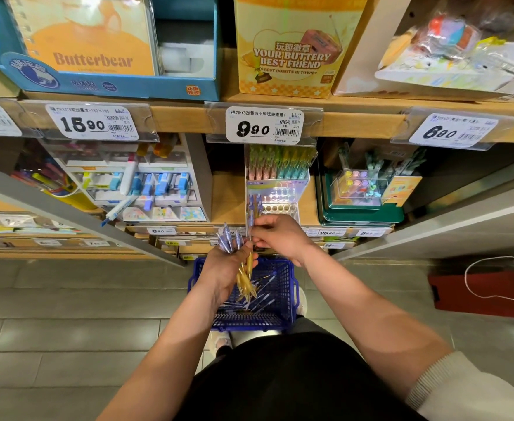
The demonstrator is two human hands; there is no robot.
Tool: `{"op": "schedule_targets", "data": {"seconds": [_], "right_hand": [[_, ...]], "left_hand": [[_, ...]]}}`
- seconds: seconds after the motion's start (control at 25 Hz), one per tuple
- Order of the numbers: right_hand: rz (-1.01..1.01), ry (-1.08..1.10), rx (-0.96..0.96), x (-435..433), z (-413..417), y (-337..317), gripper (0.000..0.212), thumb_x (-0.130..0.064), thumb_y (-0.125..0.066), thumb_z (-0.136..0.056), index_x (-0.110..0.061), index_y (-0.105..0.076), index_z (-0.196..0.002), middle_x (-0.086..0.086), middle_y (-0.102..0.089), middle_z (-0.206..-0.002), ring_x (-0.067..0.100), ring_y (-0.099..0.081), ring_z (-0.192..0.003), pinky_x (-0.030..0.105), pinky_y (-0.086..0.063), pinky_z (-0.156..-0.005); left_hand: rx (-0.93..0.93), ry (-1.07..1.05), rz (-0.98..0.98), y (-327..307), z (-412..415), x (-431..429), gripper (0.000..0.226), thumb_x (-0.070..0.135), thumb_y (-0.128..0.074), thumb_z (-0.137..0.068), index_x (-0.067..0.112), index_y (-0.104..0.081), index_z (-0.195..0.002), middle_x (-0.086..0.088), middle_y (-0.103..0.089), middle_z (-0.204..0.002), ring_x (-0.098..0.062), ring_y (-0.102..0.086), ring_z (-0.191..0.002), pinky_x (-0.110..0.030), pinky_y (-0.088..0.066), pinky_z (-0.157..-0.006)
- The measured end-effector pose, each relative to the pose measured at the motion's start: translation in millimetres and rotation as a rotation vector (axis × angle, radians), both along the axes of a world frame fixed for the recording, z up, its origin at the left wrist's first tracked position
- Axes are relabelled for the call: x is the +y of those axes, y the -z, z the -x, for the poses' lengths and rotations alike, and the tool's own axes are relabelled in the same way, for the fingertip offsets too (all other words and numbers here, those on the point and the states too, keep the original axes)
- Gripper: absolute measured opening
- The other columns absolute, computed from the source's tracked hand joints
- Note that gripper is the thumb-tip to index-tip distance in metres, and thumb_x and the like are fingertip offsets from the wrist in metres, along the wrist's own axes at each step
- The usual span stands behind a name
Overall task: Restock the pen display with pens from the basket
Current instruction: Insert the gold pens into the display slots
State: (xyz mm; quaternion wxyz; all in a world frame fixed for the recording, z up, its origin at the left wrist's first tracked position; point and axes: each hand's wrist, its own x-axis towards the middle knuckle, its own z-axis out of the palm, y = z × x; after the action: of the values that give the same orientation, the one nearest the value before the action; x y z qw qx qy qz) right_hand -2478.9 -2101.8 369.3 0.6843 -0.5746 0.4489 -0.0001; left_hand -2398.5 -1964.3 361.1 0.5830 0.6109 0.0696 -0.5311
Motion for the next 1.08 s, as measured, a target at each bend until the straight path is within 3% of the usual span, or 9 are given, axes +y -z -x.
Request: {"op": "schedule_targets", "data": {"seconds": [0.16,0.28,0.4,0.52,0.6,0.84,1.08], "right_hand": [[0.109,0.187,-0.114,-17.7,5.4,-2.0,0.013,-0.016,-0.074,-0.091,-0.014,-0.072,-0.103,0.002,-0.076,-0.09,0.017,-0.073,-0.08,0.03,-0.06,-0.083],[0.341,0.264,-0.083,-25.2,8.0,-0.4,0.007,-0.022,-0.073,-0.092,-0.018,-0.069,-0.096,-0.005,-0.072,-0.079,0.005,-0.066,-0.069,0.017,-0.052,-0.074],[0.585,0.253,-0.059,-20.6,7.0,5.0,0.014,-0.022,-0.073,-0.092,-0.03,-0.063,-0.086,-0.01,-0.07,-0.082,-0.004,-0.064,-0.074,0.008,-0.049,-0.072],[0.685,0.195,-0.066,-12.3,1.2,12.7,0.006,-0.017,-0.072,-0.093,-0.019,-0.067,-0.096,-0.007,-0.073,-0.087,-0.001,-0.068,-0.084,0.013,-0.054,-0.081],[0.767,0.134,-0.052,-8.6,-3.8,17.3,0.013,-0.014,-0.071,-0.093,-0.012,-0.07,-0.105,-0.004,-0.075,-0.092,0.002,-0.07,-0.088,0.017,-0.056,-0.084],[0.918,-0.098,0.058,-5.9,-11.5,26.8,0.026,-0.013,-0.065,-0.096,-0.01,-0.069,-0.121,0.004,-0.076,-0.105,0.017,-0.072,-0.09,0.033,-0.058,-0.086],[0.983,-0.212,0.157,0.5,-16.4,38.6,0.026,-0.012,-0.065,-0.096,-0.012,-0.069,-0.122,0.009,-0.075,-0.099,0.016,-0.066,-0.079,0.02,-0.044,-0.073]], "left_hand": [[0.057,-0.072,-0.003,-0.4,-2.2,2.7,0.011,0.005,-0.067,-0.094,0.0,-0.068,-0.104,-0.019,-0.074,-0.106,-0.032,-0.073,-0.096,-0.034,-0.063,-0.077],[0.085,-0.141,0.004,-1.1,-4.1,5.2,0.015,0.004,-0.066,-0.095,-0.001,-0.063,-0.108,-0.018,-0.072,-0.102,-0.03,-0.075,-0.087,-0.031,-0.063,-0.067],[0.088,-0.154,0.005,-2.6,-4.5,7.0,0.023,0.003,-0.065,-0.095,-0.003,-0.06,-0.117,-0.015,-0.071,-0.096,-0.026,-0.075,-0.079,-0.03,-0.062,-0.064],[0.09,-0.149,0.001,-2.9,-4.9,8.5,0.022,0.004,-0.066,-0.095,-0.003,-0.062,-0.115,-0.014,-0.071,-0.093,-0.024,-0.075,-0.076,-0.03,-0.062,-0.064],[0.09,-0.153,0.001,-3.5,-5.8,9.8,0.015,0.003,-0.065,-0.095,-0.001,-0.064,-0.109,-0.013,-0.07,-0.092,-0.023,-0.074,-0.074,-0.029,-0.062,-0.063],[0.083,-0.166,-0.007,-5.1,-8.0,15.8,0.002,0.003,-0.066,-0.095,0.005,-0.065,-0.095,-0.013,-0.068,-0.088,-0.024,-0.072,-0.074,-0.028,-0.061,-0.061],[0.082,-0.173,-0.011,-8.0,-10.9,19.1,0.003,0.003,-0.066,-0.095,0.005,-0.065,-0.097,-0.014,-0.067,-0.091,-0.026,-0.069,-0.078,-0.028,-0.062,-0.061]]}}
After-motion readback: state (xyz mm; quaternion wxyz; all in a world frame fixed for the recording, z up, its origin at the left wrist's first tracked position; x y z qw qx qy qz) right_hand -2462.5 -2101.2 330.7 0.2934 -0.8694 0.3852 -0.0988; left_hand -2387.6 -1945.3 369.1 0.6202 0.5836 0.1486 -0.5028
